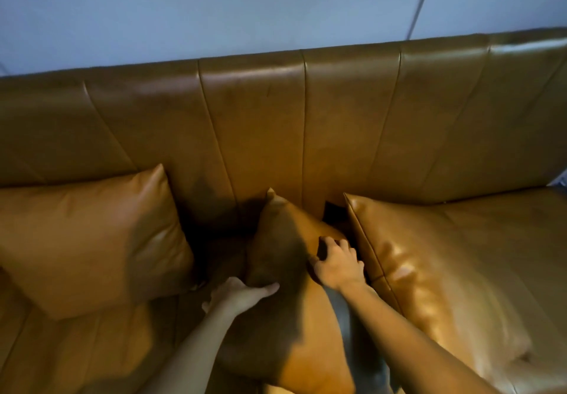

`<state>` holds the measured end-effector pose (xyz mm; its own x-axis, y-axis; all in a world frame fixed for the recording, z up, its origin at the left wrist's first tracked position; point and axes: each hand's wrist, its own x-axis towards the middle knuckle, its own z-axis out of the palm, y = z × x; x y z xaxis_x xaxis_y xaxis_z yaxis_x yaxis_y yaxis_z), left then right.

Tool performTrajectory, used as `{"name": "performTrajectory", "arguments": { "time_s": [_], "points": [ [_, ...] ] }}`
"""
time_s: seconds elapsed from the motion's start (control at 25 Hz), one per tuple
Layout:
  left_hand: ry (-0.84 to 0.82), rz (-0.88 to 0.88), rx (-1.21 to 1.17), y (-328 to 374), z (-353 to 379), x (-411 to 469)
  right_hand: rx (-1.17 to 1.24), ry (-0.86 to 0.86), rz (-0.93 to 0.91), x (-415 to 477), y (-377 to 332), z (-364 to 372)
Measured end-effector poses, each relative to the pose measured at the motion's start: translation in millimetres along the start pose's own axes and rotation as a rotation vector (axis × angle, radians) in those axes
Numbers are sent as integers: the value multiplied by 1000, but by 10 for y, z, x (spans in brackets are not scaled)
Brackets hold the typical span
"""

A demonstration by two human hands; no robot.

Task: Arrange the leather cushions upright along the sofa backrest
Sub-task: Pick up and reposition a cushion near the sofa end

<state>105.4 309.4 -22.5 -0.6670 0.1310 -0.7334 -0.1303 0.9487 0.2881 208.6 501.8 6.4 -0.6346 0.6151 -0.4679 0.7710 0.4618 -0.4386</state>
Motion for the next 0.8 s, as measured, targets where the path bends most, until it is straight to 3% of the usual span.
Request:
{"name": "performTrajectory", "arguments": {
  "time_s": [0.2, 0.4, 0.52, 0.68, 0.8],
  "points": [
    [60, 92, -192, -16, 155, -100, -45, 30, -23, 76, 168, -344],
    [381, 311, -53, 185, 156, -401, -109, -26, -39, 52, 157, -336],
    [515, 496, 142, 414, -67, -575, 85, -5, 6, 163, 65, -354],
    [660, 740, 398, 846, -555, -821, 445, 158, 81, 270, -34, -578],
    [707, 963, 497, 1076, -909, -783, 688, 258, 13, 319, -41, -748]
  ]
}}
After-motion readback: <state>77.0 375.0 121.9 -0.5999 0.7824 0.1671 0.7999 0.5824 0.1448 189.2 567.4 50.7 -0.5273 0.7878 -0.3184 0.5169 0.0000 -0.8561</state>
